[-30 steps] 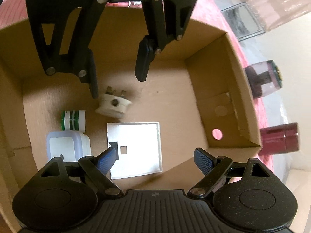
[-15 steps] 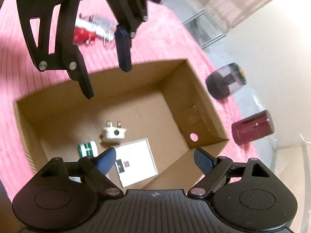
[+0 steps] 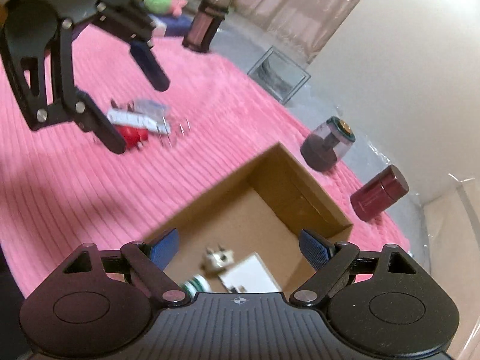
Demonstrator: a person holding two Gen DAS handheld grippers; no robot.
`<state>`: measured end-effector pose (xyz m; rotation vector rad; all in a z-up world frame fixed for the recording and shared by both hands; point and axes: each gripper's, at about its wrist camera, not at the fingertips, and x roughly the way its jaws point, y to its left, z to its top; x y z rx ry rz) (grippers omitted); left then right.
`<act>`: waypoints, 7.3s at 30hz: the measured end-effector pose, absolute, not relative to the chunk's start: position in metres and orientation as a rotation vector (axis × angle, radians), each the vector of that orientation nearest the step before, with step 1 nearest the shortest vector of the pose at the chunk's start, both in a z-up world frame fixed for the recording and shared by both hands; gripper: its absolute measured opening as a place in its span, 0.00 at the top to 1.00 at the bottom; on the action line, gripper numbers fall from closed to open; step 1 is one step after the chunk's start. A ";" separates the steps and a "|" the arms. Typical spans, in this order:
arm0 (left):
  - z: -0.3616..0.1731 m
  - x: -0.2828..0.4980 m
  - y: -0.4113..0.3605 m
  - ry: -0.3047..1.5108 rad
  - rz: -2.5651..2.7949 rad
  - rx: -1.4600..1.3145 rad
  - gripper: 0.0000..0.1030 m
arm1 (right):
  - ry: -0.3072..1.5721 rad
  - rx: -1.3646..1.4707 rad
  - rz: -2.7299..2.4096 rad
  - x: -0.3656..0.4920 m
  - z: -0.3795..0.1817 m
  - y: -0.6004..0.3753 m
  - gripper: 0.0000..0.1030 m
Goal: Organize rigid objects
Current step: 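Move both tools out of the box toward the items on the bedspread, then grasp the black binder clip with the right tool while the left tool grasps the white remote, then lift the remote and binder clip with both tools and carry them over the box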
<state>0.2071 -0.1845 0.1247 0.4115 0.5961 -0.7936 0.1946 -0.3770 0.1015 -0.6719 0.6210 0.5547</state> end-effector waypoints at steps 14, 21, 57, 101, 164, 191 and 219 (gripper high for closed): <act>0.100 0.156 -0.059 0.502 -0.446 0.215 0.28 | 0.559 -0.395 0.624 0.159 0.097 -0.293 0.18; 0.076 0.138 -0.001 0.508 -0.269 0.156 0.28 | 0.562 -0.205 0.592 0.155 0.069 -0.269 0.18; -0.044 0.213 0.041 0.693 -0.233 0.067 0.29 | 0.705 0.074 0.489 0.237 -0.047 -0.189 0.31; -0.055 0.255 0.017 0.686 -0.360 0.153 0.38 | 0.711 0.030 0.368 0.240 -0.053 -0.213 0.82; -0.073 0.225 -0.006 0.793 -0.319 0.083 0.68 | 0.715 0.065 0.385 0.212 -0.052 -0.225 0.82; 0.022 0.173 -0.036 0.661 -0.417 0.101 0.68 | 0.566 0.056 0.377 0.157 0.028 -0.254 0.82; 0.097 0.213 -0.213 0.606 -0.737 0.218 0.68 | 0.545 0.033 0.210 0.165 0.099 -0.429 0.81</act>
